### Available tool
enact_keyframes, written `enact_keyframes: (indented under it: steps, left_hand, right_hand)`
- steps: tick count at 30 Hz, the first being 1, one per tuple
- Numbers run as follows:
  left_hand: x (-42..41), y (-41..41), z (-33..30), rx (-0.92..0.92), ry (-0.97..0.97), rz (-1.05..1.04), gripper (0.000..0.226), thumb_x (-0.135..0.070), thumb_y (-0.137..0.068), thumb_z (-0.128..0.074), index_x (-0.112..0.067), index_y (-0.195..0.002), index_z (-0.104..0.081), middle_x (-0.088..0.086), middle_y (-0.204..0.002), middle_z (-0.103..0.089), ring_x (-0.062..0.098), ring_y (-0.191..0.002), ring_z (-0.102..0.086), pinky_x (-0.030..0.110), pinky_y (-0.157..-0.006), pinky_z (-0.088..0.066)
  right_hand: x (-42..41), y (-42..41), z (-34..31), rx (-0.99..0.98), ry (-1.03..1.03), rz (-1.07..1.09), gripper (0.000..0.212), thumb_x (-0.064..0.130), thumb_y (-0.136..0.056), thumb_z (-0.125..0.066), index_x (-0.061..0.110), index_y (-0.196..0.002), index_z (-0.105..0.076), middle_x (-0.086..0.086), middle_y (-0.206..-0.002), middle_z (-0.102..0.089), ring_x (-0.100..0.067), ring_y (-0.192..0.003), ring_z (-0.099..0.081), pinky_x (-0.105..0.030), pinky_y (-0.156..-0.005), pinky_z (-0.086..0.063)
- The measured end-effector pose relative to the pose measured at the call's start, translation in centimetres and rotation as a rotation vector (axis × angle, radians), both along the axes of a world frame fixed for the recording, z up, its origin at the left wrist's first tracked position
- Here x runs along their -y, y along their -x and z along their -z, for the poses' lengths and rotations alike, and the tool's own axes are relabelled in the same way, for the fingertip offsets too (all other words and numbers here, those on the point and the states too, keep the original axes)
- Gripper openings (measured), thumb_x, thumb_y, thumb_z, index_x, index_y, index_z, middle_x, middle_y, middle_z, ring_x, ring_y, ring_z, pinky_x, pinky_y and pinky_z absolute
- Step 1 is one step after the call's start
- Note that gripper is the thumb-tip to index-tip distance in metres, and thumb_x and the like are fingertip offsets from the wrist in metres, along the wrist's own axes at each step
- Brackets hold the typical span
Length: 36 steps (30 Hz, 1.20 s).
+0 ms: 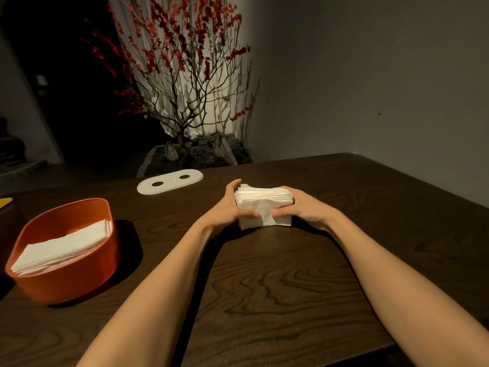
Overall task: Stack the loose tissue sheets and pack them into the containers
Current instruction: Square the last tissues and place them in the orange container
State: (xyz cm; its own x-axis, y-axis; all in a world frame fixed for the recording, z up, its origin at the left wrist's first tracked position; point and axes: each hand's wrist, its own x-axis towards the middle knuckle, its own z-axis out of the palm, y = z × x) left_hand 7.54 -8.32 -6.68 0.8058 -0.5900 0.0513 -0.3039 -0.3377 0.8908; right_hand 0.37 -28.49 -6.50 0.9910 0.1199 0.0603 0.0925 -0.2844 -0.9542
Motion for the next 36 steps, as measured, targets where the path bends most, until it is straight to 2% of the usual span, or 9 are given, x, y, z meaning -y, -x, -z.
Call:
enact_keyframes:
  steps: [4, 9, 13, 16, 21, 25, 27, 31, 36]
  left_hand:
    - [0.3, 0.3, 0.4, 0.061, 0.082, -0.018, 0.094, -0.007, -0.078, -0.076, -0.019, -0.147, -0.015, 0.002, -0.127, -0.039, 0.013, -0.11, -0.048, 0.009, -0.073, -0.045]
    - [0.7, 1.2, 0.8, 0.252, 0.145, -0.096, 0.094, -0.022, -0.072, -0.083, -0.023, -0.144, -0.022, -0.003, -0.129, -0.036, 0.006, -0.11, -0.044, 0.013, -0.091, -0.037]
    - [0.2, 1.4, 1.1, 0.566, 0.096, -0.114, 0.091, -0.042, -0.074, -0.08, -0.038, -0.146, -0.025, -0.003, -0.123, -0.043, 0.008, -0.114, -0.045, 0.021, -0.097, -0.036]
    - [-0.1, 1.4, 1.0, 0.644, -0.002, -0.101, 0.078, -0.05, -0.078, -0.073, -0.039, -0.145, -0.034, -0.005, -0.124, -0.04, 0.009, -0.117, -0.043, 0.029, -0.102, -0.039]
    - [-0.2, 1.4, 1.0, 0.623, -0.051, -0.131, 0.071, -0.057, -0.077, -0.068, -0.028, -0.14, -0.049, -0.01, -0.12, -0.041, 0.005, -0.113, -0.043, 0.031, -0.103, -0.04]
    - [-0.2, 1.5, 0.9, 0.594, -0.061, -0.13, 0.072, -0.055, -0.078, -0.069, -0.028, -0.141, -0.047, -0.01, -0.12, -0.043, 0.005, -0.113, -0.042, 0.029, -0.103, -0.038]
    - [0.0, 1.6, 0.8, 0.563, -0.035, -0.122, 0.075, -0.054, -0.077, -0.07, -0.029, -0.143, -0.044, -0.007, -0.123, -0.047, 0.005, -0.114, -0.043, 0.028, -0.103, -0.038]
    - [0.6, 2.0, 0.6, 0.447, 0.027, -0.067, 0.093, -0.042, -0.077, -0.076, -0.029, -0.151, -0.022, -0.004, -0.146, -0.04, 0.001, -0.123, -0.036, 0.021, -0.101, -0.03]
    - [0.9, 1.3, 0.2, 0.073, 0.138, -0.061, 0.106, -0.02, -0.076, -0.08, -0.021, -0.153, -0.006, 0.006, -0.145, -0.032, 0.017, -0.126, -0.037, 0.026, -0.1, -0.032]
  right_hand:
    - [-0.3, 0.0, 0.0, 0.029, -0.013, 0.032, 0.066, 0.025, -0.074, -0.077, 0.021, -0.131, -0.045, 0.003, -0.125, -0.054, -0.01, -0.113, -0.054, -0.021, -0.085, -0.047]
    - [-1.9, -0.5, 0.3, 0.129, -0.141, 0.28, 0.042, 0.044, -0.093, -0.054, 0.022, -0.128, -0.053, 0.007, -0.122, -0.053, -0.012, -0.115, -0.051, -0.03, -0.098, -0.043]
    - [-3.0, -1.3, 0.4, 0.175, -0.25, 0.437, 0.033, 0.037, -0.098, -0.045, 0.019, -0.12, -0.062, 0.021, -0.109, -0.052, -0.012, -0.122, -0.046, -0.036, -0.106, -0.038]
    - [-3.1, -1.5, 0.7, 0.154, -0.298, 0.452, 0.024, 0.032, -0.095, -0.051, 0.021, -0.11, -0.066, 0.002, -0.117, -0.06, -0.021, -0.119, -0.053, -0.044, -0.107, -0.04]
    - [-2.9, -1.1, 0.5, 0.141, -0.328, 0.452, 0.032, 0.029, -0.101, -0.041, 0.014, -0.122, -0.061, -0.002, -0.117, -0.058, -0.017, -0.11, -0.056, -0.035, -0.097, -0.045]
    - [-2.8, -0.7, 0.2, 0.073, -0.286, 0.316, 0.047, 0.054, -0.097, -0.036, 0.023, -0.127, -0.056, -0.005, -0.131, -0.054, -0.017, -0.116, -0.054, -0.041, -0.105, -0.042]
    - [-2.2, -0.2, -0.2, 0.028, -0.161, 0.206, 0.066, 0.064, -0.087, -0.044, 0.026, -0.14, -0.041, -0.005, -0.146, -0.042, -0.017, -0.124, -0.046, -0.039, -0.108, -0.038]
    - [-0.4, 0.6, -0.8, -0.079, 0.05, 0.022, 0.093, 0.033, -0.086, -0.066, 0.032, -0.153, -0.001, 0.0, -0.16, -0.008, -0.022, -0.145, -0.017, -0.039, -0.115, -0.018]
    - [0.5, -0.1, -0.1, -0.073, 0.199, -0.043, 0.113, 0.023, -0.075, -0.081, 0.027, -0.152, 0.001, 0.002, -0.153, -0.023, -0.019, -0.139, -0.027, -0.034, -0.113, -0.027]
